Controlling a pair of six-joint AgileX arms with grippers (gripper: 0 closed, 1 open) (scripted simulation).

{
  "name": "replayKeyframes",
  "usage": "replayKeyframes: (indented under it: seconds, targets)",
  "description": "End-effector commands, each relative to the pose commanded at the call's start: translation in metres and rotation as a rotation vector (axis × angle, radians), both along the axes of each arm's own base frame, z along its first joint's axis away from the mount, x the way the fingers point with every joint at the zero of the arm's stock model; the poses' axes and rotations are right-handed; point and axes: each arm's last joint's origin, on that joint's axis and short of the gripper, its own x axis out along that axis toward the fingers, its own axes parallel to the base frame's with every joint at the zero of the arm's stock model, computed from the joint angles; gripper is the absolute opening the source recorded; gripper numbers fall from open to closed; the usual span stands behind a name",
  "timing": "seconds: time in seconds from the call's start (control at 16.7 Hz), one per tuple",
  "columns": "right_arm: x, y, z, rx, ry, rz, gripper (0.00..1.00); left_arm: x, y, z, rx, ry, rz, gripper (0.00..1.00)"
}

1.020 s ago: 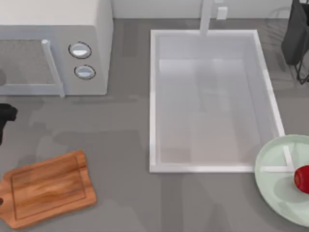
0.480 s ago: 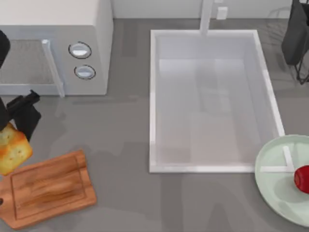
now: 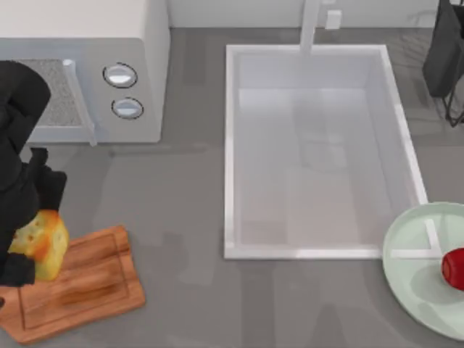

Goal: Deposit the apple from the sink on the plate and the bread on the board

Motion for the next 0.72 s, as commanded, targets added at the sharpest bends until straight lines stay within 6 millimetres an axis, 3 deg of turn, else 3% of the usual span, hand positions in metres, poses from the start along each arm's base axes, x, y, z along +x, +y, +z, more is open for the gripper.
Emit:
replayKeyframes:
  seconds: [0.24, 0.72]
  targets:
    - [0.0000, 0.0000, 0.0000, 0.000, 0.000, 0.000, 1.00, -0.0071, -0.0053, -0.0018, 0.001, -0.005, 0.095, 0.00]
    - [0.0000, 0.0000, 0.0000, 0.000, 0.000, 0.000, 1.00, -0.0060, -0.0046, -0.0045, 0.000, -0.008, 0.100, 0.00]
